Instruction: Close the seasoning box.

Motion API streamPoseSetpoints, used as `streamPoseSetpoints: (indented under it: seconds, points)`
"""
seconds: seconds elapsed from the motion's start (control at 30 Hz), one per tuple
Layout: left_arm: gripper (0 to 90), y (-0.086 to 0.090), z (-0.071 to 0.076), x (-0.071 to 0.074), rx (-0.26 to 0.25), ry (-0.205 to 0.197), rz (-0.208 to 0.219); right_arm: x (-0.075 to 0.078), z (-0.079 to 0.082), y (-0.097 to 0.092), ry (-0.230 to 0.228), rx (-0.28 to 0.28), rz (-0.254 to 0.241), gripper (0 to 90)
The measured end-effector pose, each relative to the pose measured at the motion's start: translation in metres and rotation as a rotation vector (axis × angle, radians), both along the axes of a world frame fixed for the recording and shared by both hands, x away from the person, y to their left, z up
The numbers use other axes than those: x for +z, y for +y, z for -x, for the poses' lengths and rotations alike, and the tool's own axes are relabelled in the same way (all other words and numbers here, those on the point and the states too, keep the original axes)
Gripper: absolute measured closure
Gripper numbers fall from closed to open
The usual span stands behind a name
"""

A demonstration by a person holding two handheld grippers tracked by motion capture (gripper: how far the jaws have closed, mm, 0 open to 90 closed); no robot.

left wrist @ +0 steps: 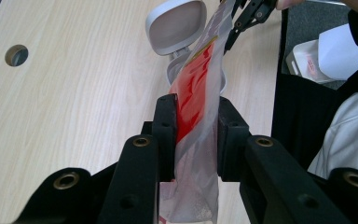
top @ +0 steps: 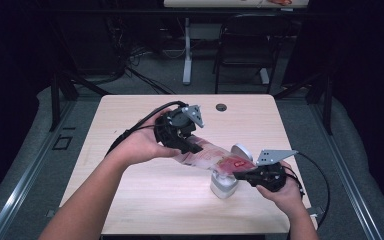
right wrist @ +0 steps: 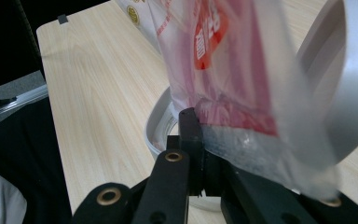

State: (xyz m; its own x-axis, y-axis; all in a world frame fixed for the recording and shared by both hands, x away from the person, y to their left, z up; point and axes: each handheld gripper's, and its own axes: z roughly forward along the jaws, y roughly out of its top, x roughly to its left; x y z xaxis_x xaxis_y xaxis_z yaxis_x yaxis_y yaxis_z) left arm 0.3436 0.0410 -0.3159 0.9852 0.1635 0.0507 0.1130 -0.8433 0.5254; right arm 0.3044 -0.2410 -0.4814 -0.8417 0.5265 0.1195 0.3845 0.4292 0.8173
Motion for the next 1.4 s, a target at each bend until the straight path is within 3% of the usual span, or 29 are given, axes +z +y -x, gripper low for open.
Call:
streamPoseSetpoints:
  seconds: [1.0,1.4]
  points:
    - [72.1,-0.012,0.001,0.001,-0.008,-0.013,0.000,-0.005,-0.002,-0.002,0.019,-0.007,0.016,90.0]
    - [72.2,0.002,-0.001,-0.005,0.008,0.004,0.011,-0.002,-0.001,-0.002,0.008,-0.002,0.012,90.0]
